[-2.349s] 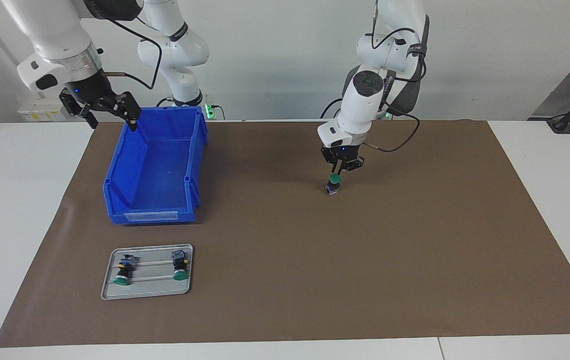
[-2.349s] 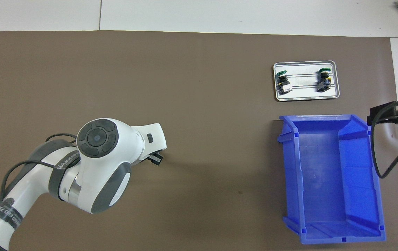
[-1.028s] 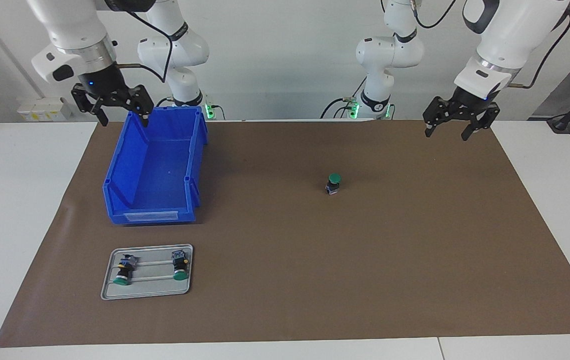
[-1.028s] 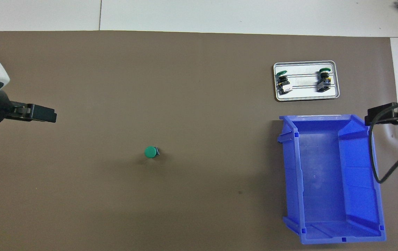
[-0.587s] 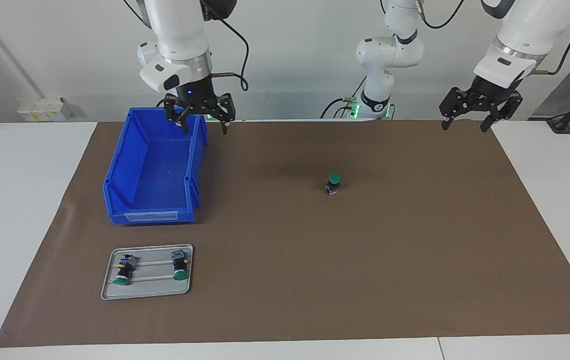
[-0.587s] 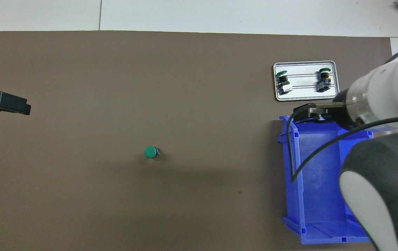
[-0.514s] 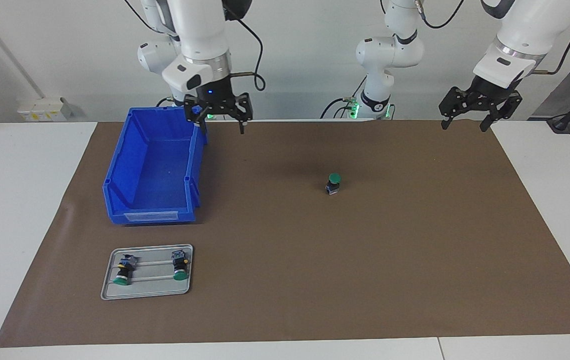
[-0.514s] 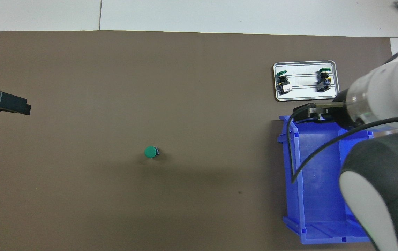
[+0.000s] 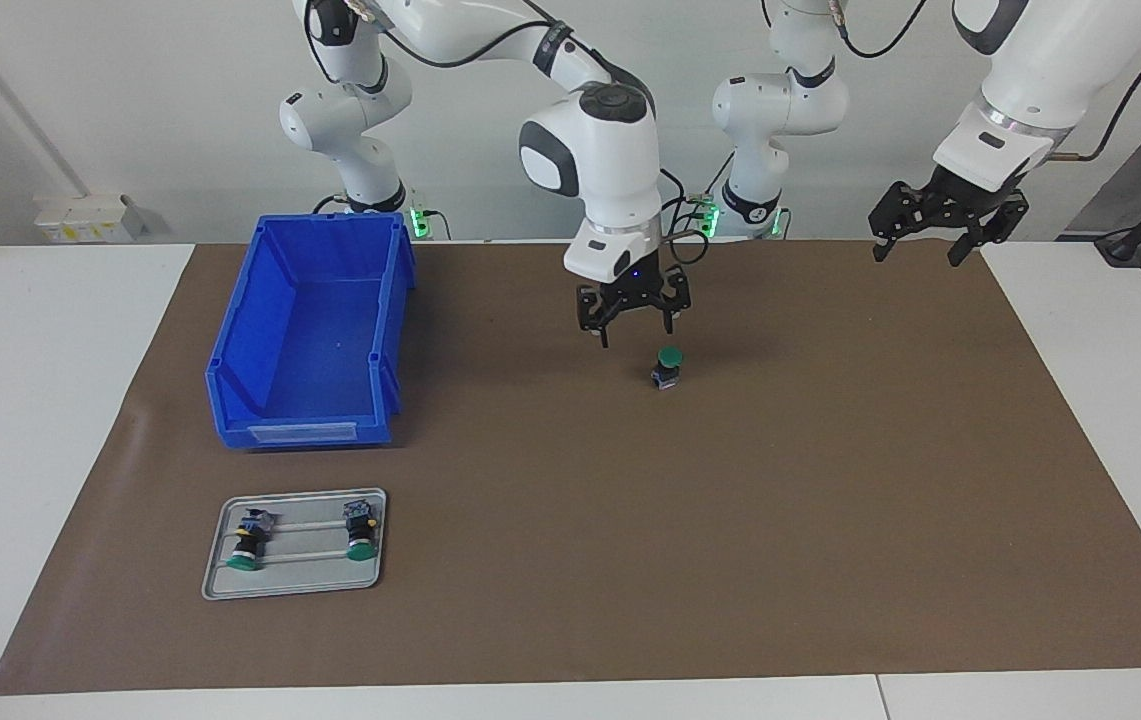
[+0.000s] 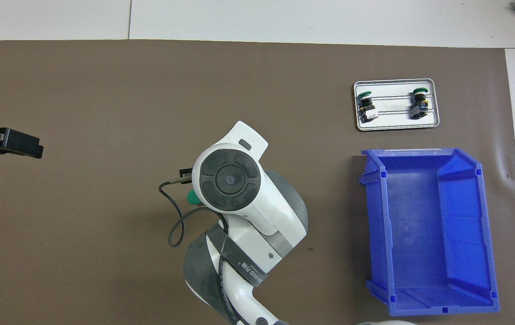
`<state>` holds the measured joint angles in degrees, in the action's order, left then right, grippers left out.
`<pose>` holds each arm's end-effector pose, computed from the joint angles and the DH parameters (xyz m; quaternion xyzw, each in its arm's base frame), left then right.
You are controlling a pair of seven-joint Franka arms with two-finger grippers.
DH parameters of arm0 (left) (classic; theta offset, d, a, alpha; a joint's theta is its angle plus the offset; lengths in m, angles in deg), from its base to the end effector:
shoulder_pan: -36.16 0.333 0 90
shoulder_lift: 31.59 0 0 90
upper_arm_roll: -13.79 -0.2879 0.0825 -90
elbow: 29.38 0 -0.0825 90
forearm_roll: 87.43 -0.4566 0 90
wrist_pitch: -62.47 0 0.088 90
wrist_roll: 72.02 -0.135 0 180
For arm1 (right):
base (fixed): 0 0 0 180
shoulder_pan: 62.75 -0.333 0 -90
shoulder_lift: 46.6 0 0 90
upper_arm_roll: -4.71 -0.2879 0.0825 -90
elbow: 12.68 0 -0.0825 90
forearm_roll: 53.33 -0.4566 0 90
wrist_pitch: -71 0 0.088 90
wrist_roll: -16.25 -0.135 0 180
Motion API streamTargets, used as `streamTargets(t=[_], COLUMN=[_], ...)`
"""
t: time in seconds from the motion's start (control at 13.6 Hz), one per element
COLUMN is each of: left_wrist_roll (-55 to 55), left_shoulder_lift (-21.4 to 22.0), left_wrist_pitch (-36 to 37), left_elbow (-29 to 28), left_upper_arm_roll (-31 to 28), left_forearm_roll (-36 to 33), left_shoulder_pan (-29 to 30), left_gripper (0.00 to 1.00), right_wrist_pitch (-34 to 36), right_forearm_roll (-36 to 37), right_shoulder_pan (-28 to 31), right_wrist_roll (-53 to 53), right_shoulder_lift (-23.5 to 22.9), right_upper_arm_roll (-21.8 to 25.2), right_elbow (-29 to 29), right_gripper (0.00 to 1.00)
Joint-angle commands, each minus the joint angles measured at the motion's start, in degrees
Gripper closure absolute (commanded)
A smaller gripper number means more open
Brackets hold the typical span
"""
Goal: Place and press button with both arms
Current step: 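Lower the right gripper onto the button and grasp it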
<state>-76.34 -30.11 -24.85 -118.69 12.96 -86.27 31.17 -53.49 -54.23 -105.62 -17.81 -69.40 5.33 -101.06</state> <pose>0.6132 -0.0473 0.5869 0.9972 -0.0744 -0.0044 0.0103 0.5613 0.5122 0.3673 -0.9909 -0.0679 -0.0881 0.0755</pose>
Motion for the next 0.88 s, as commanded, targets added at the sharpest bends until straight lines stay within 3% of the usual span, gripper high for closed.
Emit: streamTargets(t=[0.0,0.15,0.44,0.81], left_wrist_roll=[-0.69,-0.34,-0.34,-0.34], left_shoulder_lift=[2.3,2.39,2.39,2.39], left_wrist_pitch=[-2.5,-1.72,-1.8,-1.8], left_elbow=[-3.15,-3.15,-3.15,-3.15], left_upper_arm_roll=[0.22,0.31,0.22,0.22], left_forearm_roll=[-0.9,-0.9,-0.9,-0.9], left_shoulder_pan=[0.34,-0.19,0.34,0.69], left_gripper=[0.0,0.0,0.0,0.0], right_wrist_pitch=[-3.28,-7.33,-7.86,-10.06], right_forearm_roll=[1.06,2.83,3.01,3.01], right_shoulder_pan=[-2.74,-4.15,-5.38,-7.32], right_wrist_roll=[1.63,1.72,4.79,4.36], right_shoulder_lift=[-4.77,-8.21,-7.7,-8.49], right_upper_arm_roll=[0.34,0.34,0.34,0.43], right_elbow=[1.81,1.64,-2.75,-4.25], right_gripper=[0.01,0.01,0.01,0.01])
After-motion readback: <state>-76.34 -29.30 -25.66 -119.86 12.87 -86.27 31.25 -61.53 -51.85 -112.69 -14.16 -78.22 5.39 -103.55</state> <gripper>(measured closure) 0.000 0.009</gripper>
